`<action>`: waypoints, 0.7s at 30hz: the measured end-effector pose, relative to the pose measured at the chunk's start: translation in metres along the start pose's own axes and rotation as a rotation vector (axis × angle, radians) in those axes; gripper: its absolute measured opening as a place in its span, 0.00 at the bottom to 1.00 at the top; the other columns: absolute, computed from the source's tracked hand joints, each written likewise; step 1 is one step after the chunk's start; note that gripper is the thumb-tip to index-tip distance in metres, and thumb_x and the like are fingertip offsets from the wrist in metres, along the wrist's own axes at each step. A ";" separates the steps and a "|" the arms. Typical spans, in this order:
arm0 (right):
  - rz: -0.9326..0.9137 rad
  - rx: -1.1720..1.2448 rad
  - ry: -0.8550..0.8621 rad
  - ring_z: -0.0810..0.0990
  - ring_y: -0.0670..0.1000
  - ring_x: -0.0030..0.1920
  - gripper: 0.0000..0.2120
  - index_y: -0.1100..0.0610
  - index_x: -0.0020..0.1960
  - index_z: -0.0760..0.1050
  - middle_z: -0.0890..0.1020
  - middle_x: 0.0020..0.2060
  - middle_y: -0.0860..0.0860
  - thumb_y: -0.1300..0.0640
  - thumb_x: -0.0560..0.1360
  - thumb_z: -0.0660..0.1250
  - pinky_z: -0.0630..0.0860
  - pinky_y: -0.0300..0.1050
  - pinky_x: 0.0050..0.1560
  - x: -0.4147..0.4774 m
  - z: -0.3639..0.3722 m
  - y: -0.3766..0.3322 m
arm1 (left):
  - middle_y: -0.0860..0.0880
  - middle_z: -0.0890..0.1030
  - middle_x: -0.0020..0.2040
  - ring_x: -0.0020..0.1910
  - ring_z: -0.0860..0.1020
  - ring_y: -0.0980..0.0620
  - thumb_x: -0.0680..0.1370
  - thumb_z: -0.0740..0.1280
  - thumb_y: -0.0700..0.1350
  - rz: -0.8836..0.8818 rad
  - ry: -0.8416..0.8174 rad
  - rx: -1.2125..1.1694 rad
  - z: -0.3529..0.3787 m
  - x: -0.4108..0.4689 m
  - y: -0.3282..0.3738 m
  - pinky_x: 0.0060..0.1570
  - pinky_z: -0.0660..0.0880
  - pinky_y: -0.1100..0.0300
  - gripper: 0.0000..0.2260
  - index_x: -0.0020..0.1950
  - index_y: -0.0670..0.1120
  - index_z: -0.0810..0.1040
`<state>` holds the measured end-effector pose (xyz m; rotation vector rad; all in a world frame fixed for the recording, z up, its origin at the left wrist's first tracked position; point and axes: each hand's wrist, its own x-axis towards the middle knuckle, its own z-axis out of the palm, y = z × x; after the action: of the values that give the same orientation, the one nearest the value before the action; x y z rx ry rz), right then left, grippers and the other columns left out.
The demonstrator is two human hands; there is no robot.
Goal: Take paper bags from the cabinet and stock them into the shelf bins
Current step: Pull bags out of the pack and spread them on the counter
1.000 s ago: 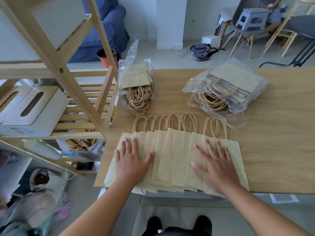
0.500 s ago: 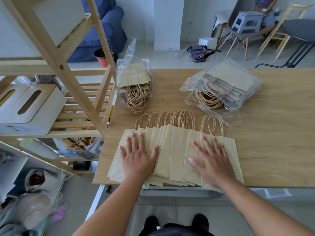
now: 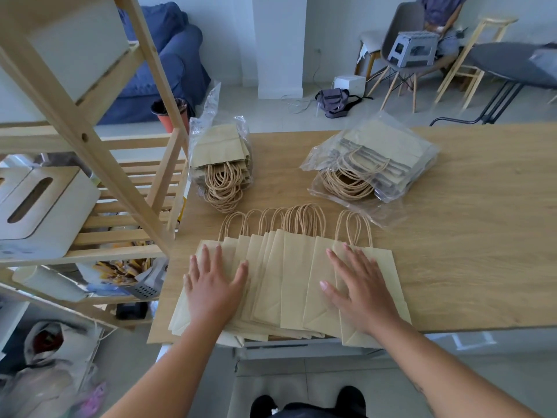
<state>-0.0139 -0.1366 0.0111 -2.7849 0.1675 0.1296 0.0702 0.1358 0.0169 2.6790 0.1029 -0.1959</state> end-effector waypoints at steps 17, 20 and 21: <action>0.188 0.009 0.042 0.39 0.56 0.79 0.38 0.40 0.79 0.44 0.45 0.80 0.52 0.28 0.72 0.35 0.37 0.57 0.77 -0.001 0.019 -0.027 | 0.45 0.62 0.79 0.78 0.57 0.41 0.69 0.59 0.76 -0.254 -0.118 -0.311 -0.008 -0.013 0.037 0.75 0.58 0.40 0.50 0.81 0.46 0.53; 0.130 0.054 0.019 0.40 0.55 0.79 0.37 0.39 0.79 0.42 0.44 0.80 0.52 0.27 0.73 0.36 0.38 0.56 0.77 0.007 0.024 -0.052 | 0.41 0.66 0.75 0.73 0.67 0.40 0.63 0.66 0.76 -0.347 -0.230 -0.556 -0.008 -0.010 0.058 0.69 0.68 0.41 0.55 0.79 0.44 0.56; 0.112 0.067 0.012 0.41 0.55 0.80 0.38 0.39 0.79 0.42 0.45 0.80 0.52 0.26 0.72 0.36 0.38 0.55 0.77 0.008 0.024 -0.058 | 0.41 0.69 0.72 0.69 0.70 0.41 0.65 0.70 0.73 -0.373 -0.258 -0.602 -0.009 -0.011 0.063 0.65 0.72 0.44 0.52 0.76 0.42 0.59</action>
<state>0.0004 -0.0744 0.0068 -2.7106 0.3245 0.1325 0.0669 0.0832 0.0537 1.9979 0.4970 -0.5309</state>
